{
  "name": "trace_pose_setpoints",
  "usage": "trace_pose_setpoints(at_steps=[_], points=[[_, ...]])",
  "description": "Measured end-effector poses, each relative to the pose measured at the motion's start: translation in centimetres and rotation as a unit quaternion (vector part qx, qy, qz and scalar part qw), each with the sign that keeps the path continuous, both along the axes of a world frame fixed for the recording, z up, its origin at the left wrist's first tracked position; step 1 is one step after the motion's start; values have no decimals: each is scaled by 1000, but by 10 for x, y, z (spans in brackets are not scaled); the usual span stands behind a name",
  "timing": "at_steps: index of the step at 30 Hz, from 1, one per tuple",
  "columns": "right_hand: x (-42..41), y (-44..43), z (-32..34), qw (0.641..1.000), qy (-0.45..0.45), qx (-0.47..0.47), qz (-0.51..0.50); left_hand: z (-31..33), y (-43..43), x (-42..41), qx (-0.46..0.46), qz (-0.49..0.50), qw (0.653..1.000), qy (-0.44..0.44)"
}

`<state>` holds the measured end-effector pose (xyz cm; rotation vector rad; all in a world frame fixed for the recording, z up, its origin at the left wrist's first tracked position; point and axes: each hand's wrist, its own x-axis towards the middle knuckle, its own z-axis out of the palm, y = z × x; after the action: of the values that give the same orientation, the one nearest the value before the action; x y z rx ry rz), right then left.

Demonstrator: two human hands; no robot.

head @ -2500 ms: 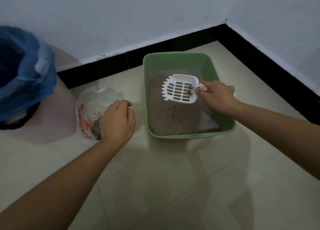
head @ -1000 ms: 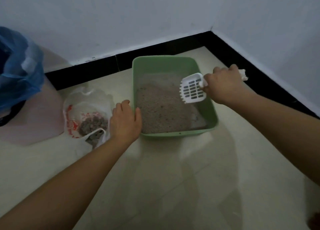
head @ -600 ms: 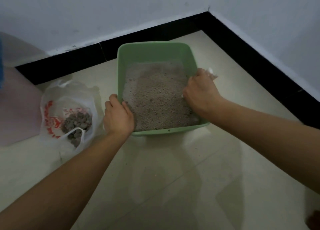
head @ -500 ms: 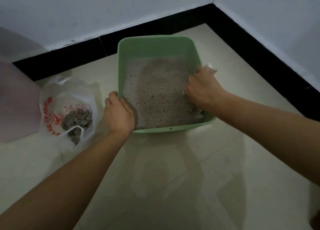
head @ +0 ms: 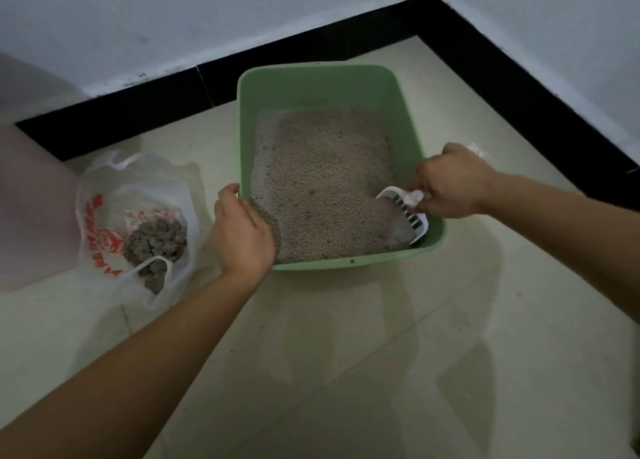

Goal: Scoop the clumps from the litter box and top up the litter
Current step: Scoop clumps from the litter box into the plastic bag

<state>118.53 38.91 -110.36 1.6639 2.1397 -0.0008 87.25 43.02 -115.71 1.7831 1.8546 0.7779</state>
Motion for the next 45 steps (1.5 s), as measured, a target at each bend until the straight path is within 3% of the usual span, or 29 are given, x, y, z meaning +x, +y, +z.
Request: trace_pose_setpoints(at_steps=[13,19,26,37,45], points=[[5,1,-12,996,65,51,-41,-3,0,1,-14,1,999,-52],[-10,3,-8,989,123,11,-78,-6,1,-1,-5,-5,999,-48],[-39,-3,-24,970,203,26,-131,-11,2,-2,9,1,998,-59],[-77,-9,-34,942,216,43,-254,-13,1,-3,12,6,997,-70],[-87,-12,-47,897,326,31,-297,-13,1,-4,7,7,998,-64]])
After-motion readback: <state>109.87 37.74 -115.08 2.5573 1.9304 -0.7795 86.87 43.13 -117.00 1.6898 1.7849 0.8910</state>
